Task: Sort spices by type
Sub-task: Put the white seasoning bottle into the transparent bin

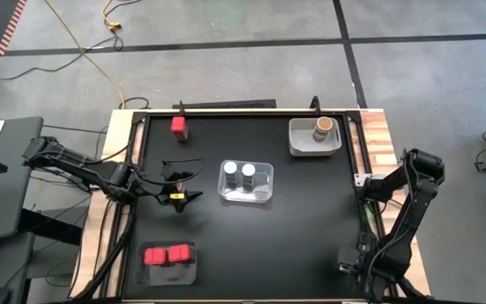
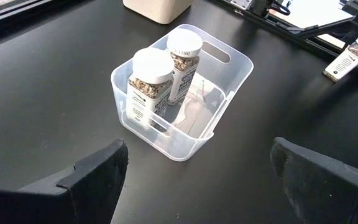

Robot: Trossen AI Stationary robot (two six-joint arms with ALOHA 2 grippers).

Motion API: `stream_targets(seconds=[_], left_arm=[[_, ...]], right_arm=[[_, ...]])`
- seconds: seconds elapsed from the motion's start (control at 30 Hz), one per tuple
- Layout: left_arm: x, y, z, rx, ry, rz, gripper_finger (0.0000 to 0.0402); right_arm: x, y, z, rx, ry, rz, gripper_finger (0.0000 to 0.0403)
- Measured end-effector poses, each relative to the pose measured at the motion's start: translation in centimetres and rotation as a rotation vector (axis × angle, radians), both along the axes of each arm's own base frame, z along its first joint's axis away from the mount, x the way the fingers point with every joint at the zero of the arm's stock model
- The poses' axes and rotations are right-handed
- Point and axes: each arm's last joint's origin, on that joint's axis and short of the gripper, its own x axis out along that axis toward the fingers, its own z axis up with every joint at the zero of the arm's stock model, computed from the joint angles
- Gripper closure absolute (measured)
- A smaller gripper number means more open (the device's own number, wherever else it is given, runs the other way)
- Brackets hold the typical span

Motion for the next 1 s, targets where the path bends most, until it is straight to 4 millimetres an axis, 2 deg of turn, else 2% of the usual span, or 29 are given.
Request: stream_targets(seconds=[0.13,0.33,0.47,0.63,0.83,1.0], left_arm=[[0.0,0.0,0.0,0.0,0.0,0.0,0.0024],[0.0,0.0,0.0,0.0,0.0,0.0,0.0024],[0.0,0.0,0.0,0.0,0.0,0.0,0.0024],[0.0,0.0,0.0,0.0,0.0,0.0,0.0024],[0.0,0.0,0.0,0.0,0.0,0.0,0.0024],[0.0,0.0,0.0,0.0,0.0,0.0,0.0024]], right_arm=[[0.1,-0.1,0.0,-0.009,-0.008,-0.004,0.0184],[1.1,-0.7,0.1,-0.01,-0.022,0.002,0.0184],[2.3,-2.0,1.0,-0.009,-0.044,-0.026,0.0184],[3.4,-4.9,3.1,-0.051,-0.125,-0.081,0.0182],[4.7,-10.0,5.8,-0.094,-0.182,-0.179,0.0181],[6.7,-13.9,8.0,-0.081,-0.274,-0.236,0.0181]])
